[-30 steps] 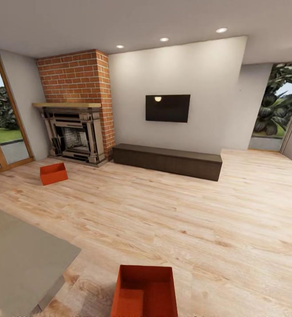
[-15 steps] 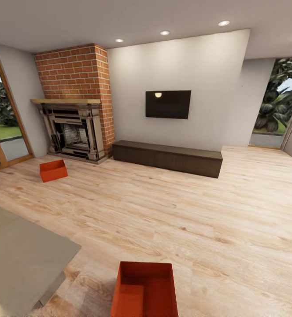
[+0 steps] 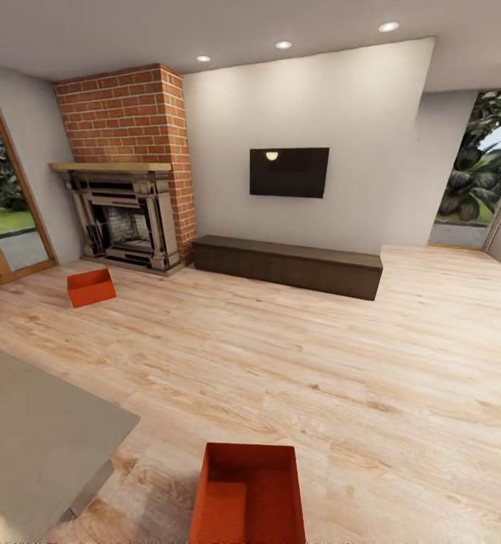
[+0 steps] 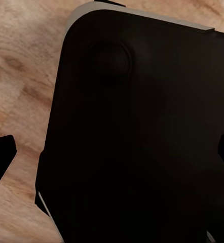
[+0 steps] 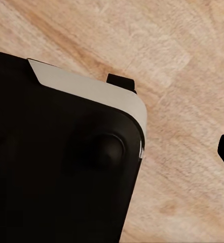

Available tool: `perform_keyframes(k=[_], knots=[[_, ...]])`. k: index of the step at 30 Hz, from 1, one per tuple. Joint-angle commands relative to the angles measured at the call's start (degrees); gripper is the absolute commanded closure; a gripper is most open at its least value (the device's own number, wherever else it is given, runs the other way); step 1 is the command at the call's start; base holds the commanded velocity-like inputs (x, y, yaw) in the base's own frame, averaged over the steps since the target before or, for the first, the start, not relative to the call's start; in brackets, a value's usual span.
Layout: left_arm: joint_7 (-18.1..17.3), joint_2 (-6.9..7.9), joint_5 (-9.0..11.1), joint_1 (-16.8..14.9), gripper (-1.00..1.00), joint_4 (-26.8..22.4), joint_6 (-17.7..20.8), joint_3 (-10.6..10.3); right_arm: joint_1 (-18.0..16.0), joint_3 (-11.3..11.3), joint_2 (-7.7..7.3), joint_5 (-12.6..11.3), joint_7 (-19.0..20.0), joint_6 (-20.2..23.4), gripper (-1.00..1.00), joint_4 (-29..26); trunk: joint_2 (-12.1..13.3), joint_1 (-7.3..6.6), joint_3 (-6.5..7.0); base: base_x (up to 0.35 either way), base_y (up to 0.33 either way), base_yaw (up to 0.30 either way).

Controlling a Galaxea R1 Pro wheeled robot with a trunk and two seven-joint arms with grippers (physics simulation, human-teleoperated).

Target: Move the two storage containers from the living room to the garage. In the garage, place one container on the floor and stack the other container on top of it (either order is fine).

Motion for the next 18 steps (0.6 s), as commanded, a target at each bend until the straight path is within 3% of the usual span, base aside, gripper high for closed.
perform_keyframes(k=[1, 18], knots=[[0.0, -0.01, 0.3, 0.0, -1.0, 0.0, -0.1, 0.0, -0.1, 0.4, 0.0, -0.3, -0.1, -0.3, -1.0, 0.2, 0.0, 0.0, -0.14, 0.0, 0.0, 0.0], [0.0, 0.0, 0.3, 0.0, -1.0, -0.1, -0.1, 0.0, -0.1, 1.0, 0.09, 0.0, -0.1, -0.3, -1.0, 0.1, 0.0, 0.0, -1.71, 0.0, 0.0, 0.0]])
